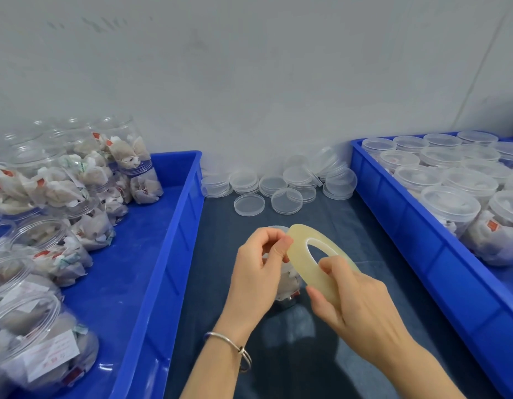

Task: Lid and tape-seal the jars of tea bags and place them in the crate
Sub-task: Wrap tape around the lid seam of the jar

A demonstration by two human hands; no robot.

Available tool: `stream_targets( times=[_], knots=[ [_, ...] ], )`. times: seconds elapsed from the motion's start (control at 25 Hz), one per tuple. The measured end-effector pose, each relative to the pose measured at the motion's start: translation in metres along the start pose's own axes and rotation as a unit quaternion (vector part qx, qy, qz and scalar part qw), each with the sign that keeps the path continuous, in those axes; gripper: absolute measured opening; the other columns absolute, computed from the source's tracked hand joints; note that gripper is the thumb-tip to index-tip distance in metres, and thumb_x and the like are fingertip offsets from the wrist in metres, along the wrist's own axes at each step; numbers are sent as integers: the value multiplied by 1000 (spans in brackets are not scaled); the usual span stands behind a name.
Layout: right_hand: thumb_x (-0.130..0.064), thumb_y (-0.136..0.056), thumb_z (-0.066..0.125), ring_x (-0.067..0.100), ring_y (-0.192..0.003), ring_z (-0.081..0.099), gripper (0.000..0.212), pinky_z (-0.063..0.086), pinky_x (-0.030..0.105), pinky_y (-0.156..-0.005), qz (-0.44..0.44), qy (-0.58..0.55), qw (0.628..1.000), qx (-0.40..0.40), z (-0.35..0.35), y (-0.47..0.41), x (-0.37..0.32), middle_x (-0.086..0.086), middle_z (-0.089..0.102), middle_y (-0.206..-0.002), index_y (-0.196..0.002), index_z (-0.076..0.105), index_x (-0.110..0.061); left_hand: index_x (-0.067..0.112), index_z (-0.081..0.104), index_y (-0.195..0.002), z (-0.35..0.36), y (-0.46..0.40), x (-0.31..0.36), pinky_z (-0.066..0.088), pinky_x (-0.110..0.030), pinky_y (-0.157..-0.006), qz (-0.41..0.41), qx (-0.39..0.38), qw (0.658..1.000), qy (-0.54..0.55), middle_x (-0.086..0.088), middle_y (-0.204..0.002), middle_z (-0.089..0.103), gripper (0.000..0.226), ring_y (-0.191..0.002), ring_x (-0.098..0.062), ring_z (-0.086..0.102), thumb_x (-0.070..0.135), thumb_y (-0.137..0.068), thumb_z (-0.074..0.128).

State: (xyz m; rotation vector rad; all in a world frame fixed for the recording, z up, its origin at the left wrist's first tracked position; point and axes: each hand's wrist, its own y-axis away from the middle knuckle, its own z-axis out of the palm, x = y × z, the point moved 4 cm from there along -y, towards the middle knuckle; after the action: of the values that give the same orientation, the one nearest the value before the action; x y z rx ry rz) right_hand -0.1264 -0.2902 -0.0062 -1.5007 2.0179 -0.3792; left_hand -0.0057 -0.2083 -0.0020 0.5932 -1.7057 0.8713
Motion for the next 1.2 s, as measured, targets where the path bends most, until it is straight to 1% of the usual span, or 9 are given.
stream_targets(
  times=[0.08, 0.16, 0.32, 0.48, 0.6, 0.72, 0.84, 0.92, 1.2],
  knots=[
    [-48, -93, 43, 12, -45, 32, 42, 39, 36, -38, 47, -26, 998, -10, -1, -1, 4, -7, 51, -56, -89, 56, -8, 18, 59, -79, -2, 4, 2, 42, -12, -65, 18, -4, 1000, 12, 13, -65, 58, 18, -61, 0, 52, 21, -96, 54],
    [-58, -92, 39, 12, -47, 34, 48, 35, 34, -49, 101, -68, 992, -28, 1, -2, 12, -15, 43, -59, -96, 52, -12, 19, 60, -84, -8, 6, 3, 45, -16, -69, 40, 13, 999, 27, 10, -72, 62, 15, -69, -2, 57, 31, -92, 56],
    [-52, -83, 36, 8, -43, 28, 46, 36, 34, -41, 50, -61, 997, -23, -5, -4, 4, -14, 39, -56, -90, 54, -9, 29, 69, -101, -9, 4, 7, 51, -21, -78, 71, -4, 997, 17, 12, -97, 66, 23, -90, -7, 64, 34, -79, 72],
    [-46, -83, 44, 12, -43, 33, 42, 40, 35, -35, 31, -30, 999, -16, -4, -2, 0, -3, 53, -54, -85, 59, -7, 18, 76, -79, -14, 0, 3, 51, -18, -72, 61, 57, 996, 35, 6, -83, 71, 6, -79, -8, 67, 13, -76, 75],
    [-46, -82, 50, 16, -43, 38, 40, 42, 37, -36, 28, -22, 999, -17, -2, -1, 1, 1, 58, -57, -87, 60, -7, 18, 70, -78, -14, -3, 1, 47, -14, -68, 50, 39, 998, 3, 11, -75, 68, 11, -70, -3, 63, 9, -84, 69],
    [-53, -89, 37, 15, -46, 35, 50, 41, 38, -39, 46, -34, 998, -21, -1, -3, 1, -3, 54, -57, -89, 57, -7, 23, 60, -82, -7, 2, 4, 44, -18, -72, 67, -11, 996, -63, 16, -77, 62, 15, -76, -4, 59, 13, -93, 58],
    [-54, -86, 35, 14, -46, 34, 51, 34, 33, -42, 56, -63, 996, -24, -3, -4, 5, -13, 40, -56, -91, 55, -8, 21, 62, -91, -6, 6, 4, 50, -23, -73, 77, -13, 997, 5, 9, -80, 64, 2, -76, -8, 61, 23, -90, 63],
    [-48, -83, 38, 11, -44, 32, 45, 31, 25, -40, 34, -62, 997, -22, -6, -4, 2, -13, 38, -54, -88, 56, -8, 20, 68, -98, -10, 3, 0, 53, -22, -73, 57, 10, 997, 52, 6, -84, 70, 17, -75, -11, 65, 25, -82, 69],
    [-51, -82, 36, 15, -46, 37, 51, 39, 36, -43, 44, -56, 997, -36, 0, 0, 3, 1, 56, -57, -91, 59, -7, 18, 73, -74, -14, 0, -5, 55, -22, -67, 17, 50, 996, 70, -2, -69, 71, 9, -63, -11, 65, 12, -80, 72]
  ],
)
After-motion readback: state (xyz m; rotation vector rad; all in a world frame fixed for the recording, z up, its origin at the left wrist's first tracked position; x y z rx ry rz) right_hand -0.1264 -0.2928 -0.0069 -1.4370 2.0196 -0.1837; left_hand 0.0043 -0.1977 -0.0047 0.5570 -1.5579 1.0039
